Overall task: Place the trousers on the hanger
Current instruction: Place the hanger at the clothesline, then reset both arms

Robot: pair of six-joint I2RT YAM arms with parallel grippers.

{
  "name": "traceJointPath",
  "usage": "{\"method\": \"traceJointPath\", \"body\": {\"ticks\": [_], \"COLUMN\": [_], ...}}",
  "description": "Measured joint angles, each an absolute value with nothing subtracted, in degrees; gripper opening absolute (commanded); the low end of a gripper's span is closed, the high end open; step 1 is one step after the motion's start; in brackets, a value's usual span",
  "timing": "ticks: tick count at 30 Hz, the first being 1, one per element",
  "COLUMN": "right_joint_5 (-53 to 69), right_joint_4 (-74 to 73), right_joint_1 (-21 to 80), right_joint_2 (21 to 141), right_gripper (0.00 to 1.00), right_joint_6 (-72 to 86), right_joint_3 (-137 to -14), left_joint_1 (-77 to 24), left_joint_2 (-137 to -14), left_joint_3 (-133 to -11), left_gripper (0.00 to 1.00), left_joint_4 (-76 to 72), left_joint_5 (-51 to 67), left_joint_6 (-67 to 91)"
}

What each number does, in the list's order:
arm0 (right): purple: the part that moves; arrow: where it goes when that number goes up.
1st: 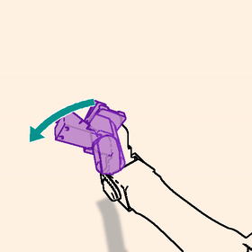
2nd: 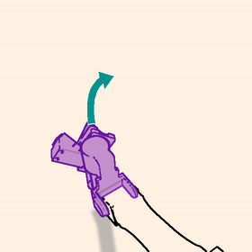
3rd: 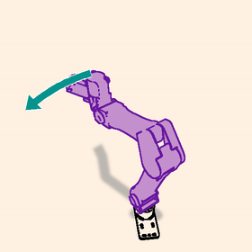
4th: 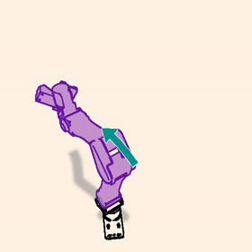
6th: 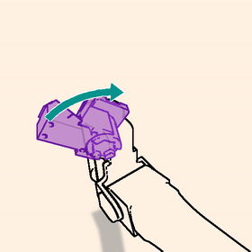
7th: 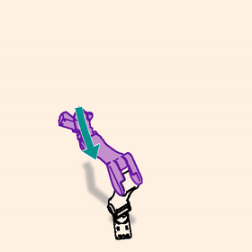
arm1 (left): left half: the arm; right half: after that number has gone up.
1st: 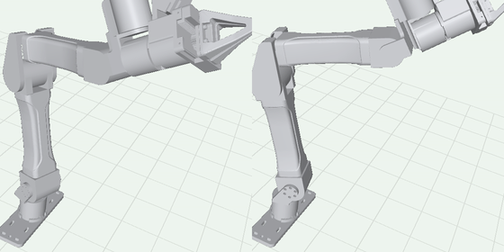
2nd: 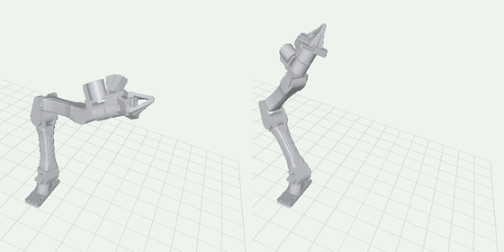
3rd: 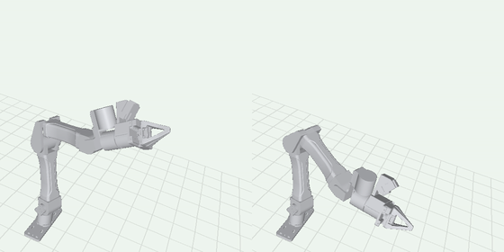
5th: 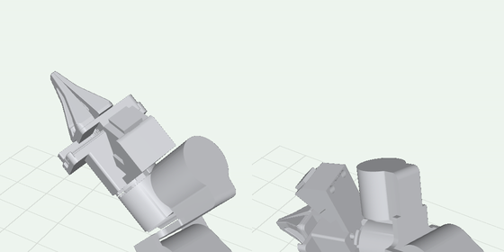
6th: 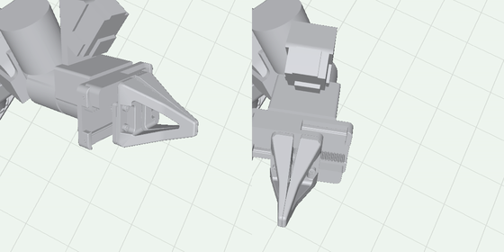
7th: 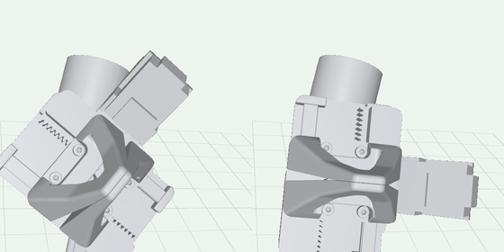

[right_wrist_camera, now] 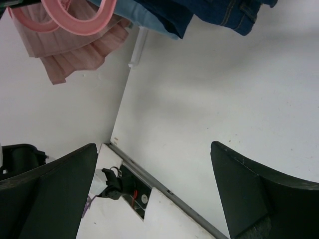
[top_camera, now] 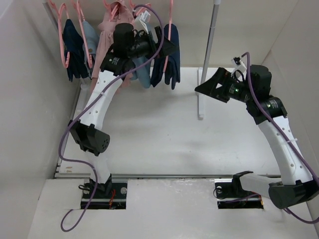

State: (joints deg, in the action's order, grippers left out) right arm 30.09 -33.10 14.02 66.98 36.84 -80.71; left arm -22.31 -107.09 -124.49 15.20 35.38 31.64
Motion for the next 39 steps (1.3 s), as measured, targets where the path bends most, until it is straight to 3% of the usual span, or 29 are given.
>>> {"method": "traceJointPath", "body": {"ticks": [6,13,19,25,30,39], "right_joint_5": [30.0,29.9,26.3,12.0,-1.4,-16.6], "right_joint_4": [-33.1,-33.5,-35.0,-35.8,-31.7,-12.1], "right_joint_1": [15.1,15.9,16.7,17.7,18.1,18.1], "right_joint_2": [66.8,66.5,66.3,64.6,56.1,29.7], "right_gripper": [1.00,1.00,1.00,1.00,1.00,1.00], "right_joint_6": [36.8,36.2,34.8,32.2,28.9,22.7], "right_joint_3": [-80.5,-79.9,-78.9,-71.9,-57.9,-34.1], "left_joint_1": [-29.8,-37.5,-40.1,-40.4,-40.3,-39.2], "left_joint_2": [-101.7,-92.7,-74.9,-44.3,-22.5,-14.4], "left_joint_3": [-125.3,-120.1,-93.9,-59.2,-41.4,-17.2], "left_gripper": [1.00,1.00,1.00,1.00,1.00,1.00], "left_joint_4": [26.0,26.7,20.4,13.0,9.5,3.6], "left_joint_5": [13.3,-11.4,-25.2,-22.5,-21.6,-32.6], "left_joint_6": [16.9,3.8,-3.2,-7.8,-9.5,-8.9]}}
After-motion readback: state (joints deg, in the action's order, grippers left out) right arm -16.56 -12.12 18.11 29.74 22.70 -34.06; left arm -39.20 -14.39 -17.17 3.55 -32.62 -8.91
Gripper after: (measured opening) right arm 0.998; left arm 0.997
